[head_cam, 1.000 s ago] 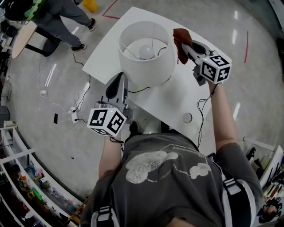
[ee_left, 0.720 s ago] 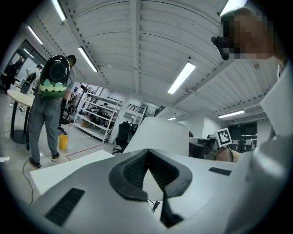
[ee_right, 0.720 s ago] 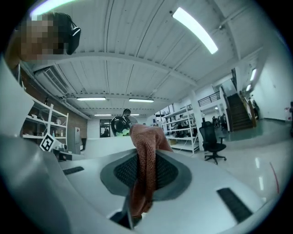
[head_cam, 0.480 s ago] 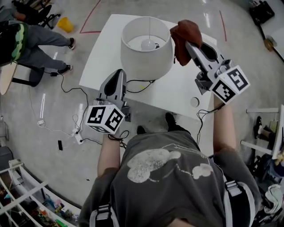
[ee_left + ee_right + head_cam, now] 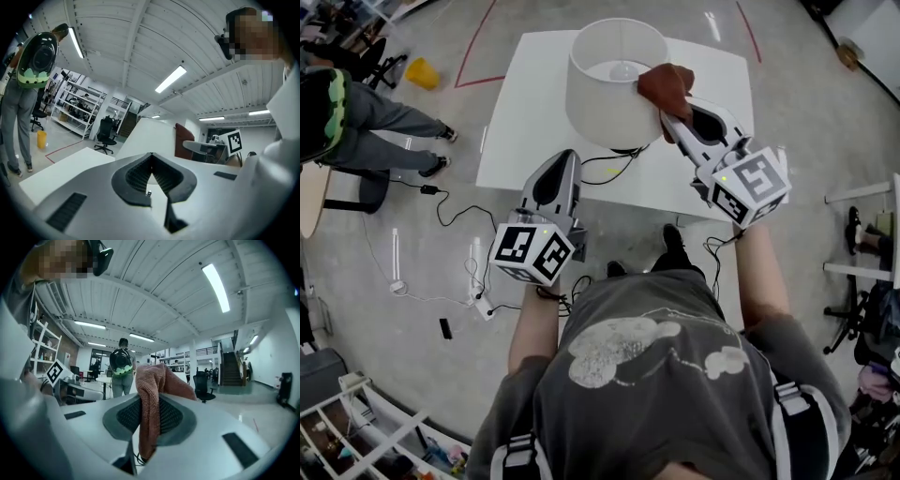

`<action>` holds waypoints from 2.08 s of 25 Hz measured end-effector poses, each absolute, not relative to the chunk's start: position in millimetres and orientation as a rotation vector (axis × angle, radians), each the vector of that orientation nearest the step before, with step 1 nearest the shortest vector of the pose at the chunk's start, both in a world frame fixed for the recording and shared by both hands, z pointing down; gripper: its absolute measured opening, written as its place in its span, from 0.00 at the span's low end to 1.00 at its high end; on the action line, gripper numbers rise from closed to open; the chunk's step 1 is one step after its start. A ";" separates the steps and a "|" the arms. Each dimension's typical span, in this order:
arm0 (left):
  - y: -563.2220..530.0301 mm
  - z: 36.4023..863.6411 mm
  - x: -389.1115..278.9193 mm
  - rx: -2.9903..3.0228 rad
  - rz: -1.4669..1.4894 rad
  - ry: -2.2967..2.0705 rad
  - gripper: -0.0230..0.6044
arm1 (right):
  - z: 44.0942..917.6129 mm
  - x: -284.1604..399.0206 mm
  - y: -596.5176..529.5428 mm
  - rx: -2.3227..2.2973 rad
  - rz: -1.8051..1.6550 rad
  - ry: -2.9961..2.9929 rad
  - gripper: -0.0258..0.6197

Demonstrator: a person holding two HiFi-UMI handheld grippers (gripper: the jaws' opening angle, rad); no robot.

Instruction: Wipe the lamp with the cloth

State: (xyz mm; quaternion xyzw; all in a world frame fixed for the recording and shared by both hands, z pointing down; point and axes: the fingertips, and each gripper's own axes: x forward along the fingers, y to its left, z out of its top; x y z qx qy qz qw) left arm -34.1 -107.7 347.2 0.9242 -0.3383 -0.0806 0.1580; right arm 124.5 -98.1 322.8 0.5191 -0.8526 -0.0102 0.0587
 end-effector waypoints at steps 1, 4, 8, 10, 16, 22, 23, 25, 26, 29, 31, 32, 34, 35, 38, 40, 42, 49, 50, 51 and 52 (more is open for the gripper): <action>-105.6 348.9 -35.2 2.645 -0.224 -0.956 0.05 | 330.7 123.2 -95.7 1.579 -0.014 -2.555 0.13; -99.1 355.4 -37.6 2.637 -0.204 -0.932 0.05 | 355.0 120.9 -88.6 1.590 0.077 -2.520 0.13; -93.3 365.4 -37.3 2.618 -0.173 -0.930 0.05 | 388.7 120.0 -77.1 1.586 0.199 -2.484 0.13; -93.4 370.4 -37.0 2.608 -0.163 -0.941 0.05 | 408.9 119.1 -71.2 1.568 0.267 -2.475 0.13; -101.6 373.0 -33.0 2.595 -0.148 -0.993 0.05 | 432.2 120.6 -65.3 1.518 0.362 -2.472 0.13; -101.0 361.2 -26.6 2.598 -0.142 -1.029 0.05 | 371.1 125.0 -53.9 1.484 0.271 -2.647 0.13; -102.0 357.1 -23.1 2.608 -0.143 -1.037 0.05 | 356.2 129.4 -53.3 1.489 0.247 -2.683 0.13; -106.0 348.6 -17.1 2.627 -0.152 -1.051 0.05 | 329.0 134.2 -54.5 1.491 0.205 -2.745 0.13; -108.3 344.5 -15.3 2.634 -0.160 -1.053 0.05 | 317.5 132.4 -56.4 1.481 0.186 -2.770 0.13; -114.1 333.2 -14.6 2.667 -0.172 -1.029 0.05 | 289.4 109.5 -66.3 1.427 0.132 -2.834 0.13; -118.3 326.9 -16.1 2.696 -0.176 -0.997 0.05 | 276.4 87.5 -72.7 1.397 0.105 -2.870 0.13; -121.7 324.6 -17.1 2.705 -0.181 -0.982 0.05 | 272.6 77.5 -76.3 1.389 0.097 -2.876 0.13; -131.2 322.4 -19.2 2.709 -0.199 -0.947 0.05 | 272.1 60.6 -86.9 1.398 0.090 -2.858 0.13; -135.9 322.4 -20.1 2.710 -0.205 -0.923 0.05 | 274.9 53.6 -93.2 1.414 0.091 -2.837 0.13; -142.9 328.2 -22.4 2.722 -0.177 -0.841 0.05 | 290.3 39.9 -104.3 1.483 0.128 -2.779 0.13; -145.2 334.0 -25.2 2.733 -0.144 -0.772 0.05 | 302.6 34.4 -105.3 1.540 0.171 -2.743 0.13; -149.1 338.5 -29.6 2.749 -0.114 -0.700 0.05 | 316.3 30.1 -105.9 1.606 0.220 -2.692 0.13; -161.7 352.5 -54.0 2.756 -0.092 -0.531 0.05 | 384.2 26.0 -102.3 1.828 0.410 -2.451 0.13; -163.3 354.1 -59.4 2.759 -0.087 -0.512 0.05 | 394.3 23.6 -102.1 1.853 0.442 -2.409 0.13; -164.7 355.8 -64.9 2.758 -0.082 -0.495 0.05 | 404.1 20.9 -101.4 1.878 0.473 -2.366 0.13; -165.6 357.5 -70.3 2.754 -0.078 -0.479 0.05 | 413.3 18.1 -100.3 1.902 0.503 -2.328 0.13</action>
